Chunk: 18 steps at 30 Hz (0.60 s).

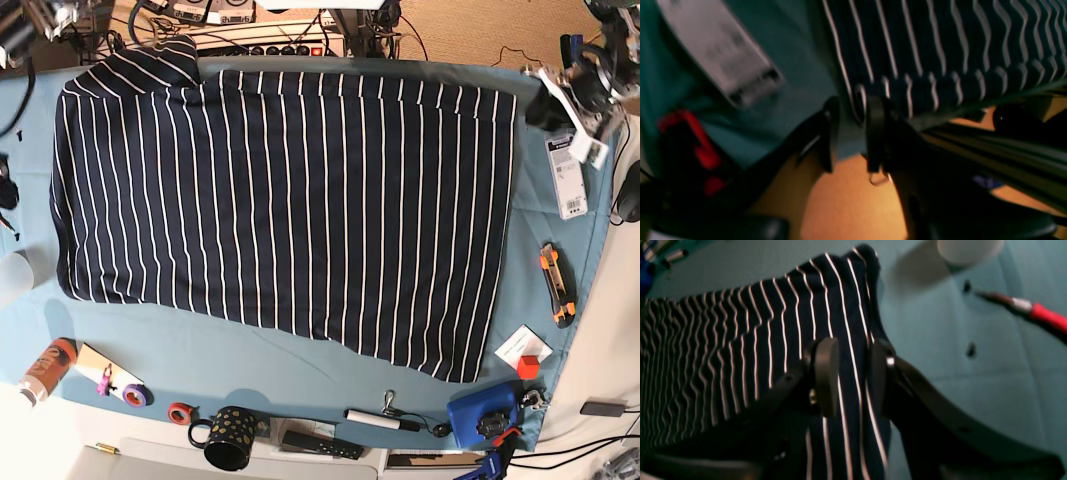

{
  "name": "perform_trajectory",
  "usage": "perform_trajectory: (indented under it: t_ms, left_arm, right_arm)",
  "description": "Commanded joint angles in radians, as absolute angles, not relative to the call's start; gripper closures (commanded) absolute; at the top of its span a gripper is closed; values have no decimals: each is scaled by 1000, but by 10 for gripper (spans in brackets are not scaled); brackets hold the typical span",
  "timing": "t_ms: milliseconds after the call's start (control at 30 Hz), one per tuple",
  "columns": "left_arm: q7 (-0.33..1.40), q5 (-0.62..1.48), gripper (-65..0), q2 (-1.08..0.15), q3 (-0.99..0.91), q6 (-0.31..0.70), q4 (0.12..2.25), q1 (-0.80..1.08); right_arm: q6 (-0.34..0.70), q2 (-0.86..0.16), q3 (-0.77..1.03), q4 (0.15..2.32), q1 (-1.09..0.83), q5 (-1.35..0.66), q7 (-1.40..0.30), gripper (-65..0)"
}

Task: Layout the t-shirt on the table in an organized manner, then fold the t-shirt properly

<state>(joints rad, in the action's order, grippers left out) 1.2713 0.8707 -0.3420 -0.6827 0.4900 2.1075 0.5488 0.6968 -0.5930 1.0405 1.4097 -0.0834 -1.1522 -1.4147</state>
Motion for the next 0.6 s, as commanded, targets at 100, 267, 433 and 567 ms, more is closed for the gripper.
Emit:
perform_trajectory:
  t_ms: [100,267,433,567]
  left_arm:
    - [1256,823,-195,-357,-700,491,2122,586]
    - [1253,785,-207,-358,-811,498,2122,584]
    - [1230,789,-207,-373,-992,498,2122,585]
    - [1230,833,-207,-381,-1097,498,2122,585]
  right_arm:
    - [698,-624,1110,1428,-220,-1259,-1396,-182]
    - [698,-614,1119,1428,-395,-1264,-1396,-182]
    - [698,-529,1119,1428,-501,-1258,-1396,-182]
    - [698,-440,1119,1427,-531,-1256,-1396,-183]
